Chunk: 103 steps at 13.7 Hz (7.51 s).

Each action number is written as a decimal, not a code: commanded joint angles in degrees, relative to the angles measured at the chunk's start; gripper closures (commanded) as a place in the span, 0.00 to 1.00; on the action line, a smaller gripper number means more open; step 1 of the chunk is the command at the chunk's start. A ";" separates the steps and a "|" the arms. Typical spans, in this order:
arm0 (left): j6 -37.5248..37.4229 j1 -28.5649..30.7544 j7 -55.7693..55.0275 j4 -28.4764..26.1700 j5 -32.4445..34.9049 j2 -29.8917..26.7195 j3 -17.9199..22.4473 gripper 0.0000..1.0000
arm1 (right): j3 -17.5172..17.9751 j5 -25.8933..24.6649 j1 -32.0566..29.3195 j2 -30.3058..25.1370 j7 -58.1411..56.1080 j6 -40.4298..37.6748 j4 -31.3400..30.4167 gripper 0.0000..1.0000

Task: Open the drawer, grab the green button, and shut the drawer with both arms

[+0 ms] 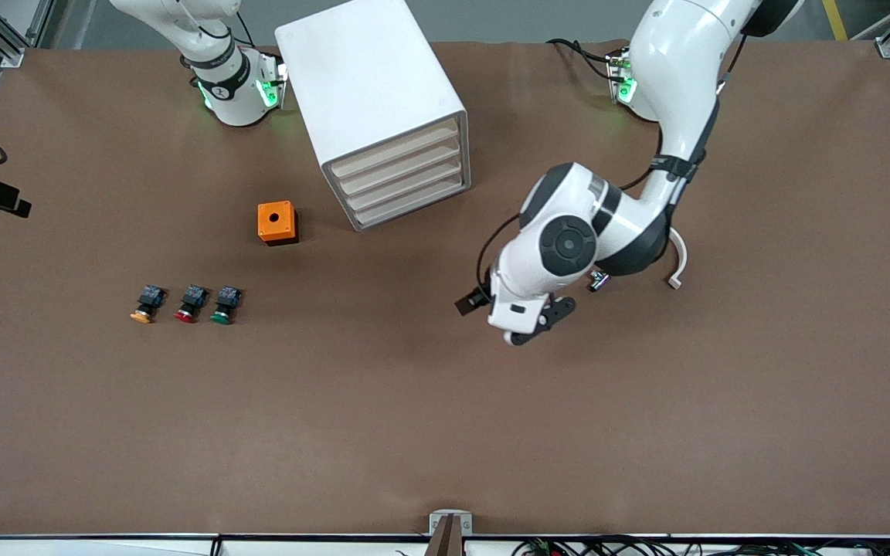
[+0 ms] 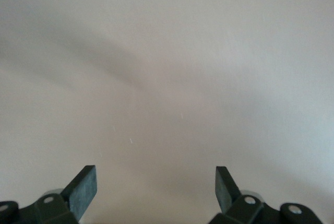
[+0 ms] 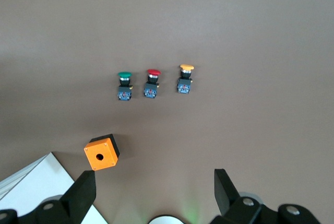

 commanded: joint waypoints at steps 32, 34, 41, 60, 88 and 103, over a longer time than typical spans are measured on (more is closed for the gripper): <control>-18.88 33.06 60.15 -23.71 6.80 -36.77 -0.59 0.00 | 0.69 -0.59 -0.34 -15.78 -6.34 9.37 -18.71 0.00; -18.27 33.06 60.15 -26.45 9.86 -40.20 -0.93 0.00 | 0.78 -0.59 -0.34 -15.78 -6.34 8.84 -18.09 0.00; -18.70 33.06 60.06 -24.09 10.14 -42.77 -0.94 0.00 | 0.95 -0.68 -0.25 -15.78 -6.00 7.78 -17.39 0.00; -23.54 32.97 58.48 -9.50 10.23 -36.09 -1.03 0.00 | 0.86 -0.59 -0.25 -15.87 -5.64 7.52 -17.74 0.00; -23.63 25.50 59.09 -7.92 10.58 -34.33 8.47 0.00 | 1.04 -0.50 0.28 -16.13 -1.70 8.66 -18.00 0.00; -23.54 28.85 59.01 -7.39 10.49 -33.45 4.42 0.00 | 0.95 -0.42 0.81 -16.48 -1.42 9.45 -19.14 0.00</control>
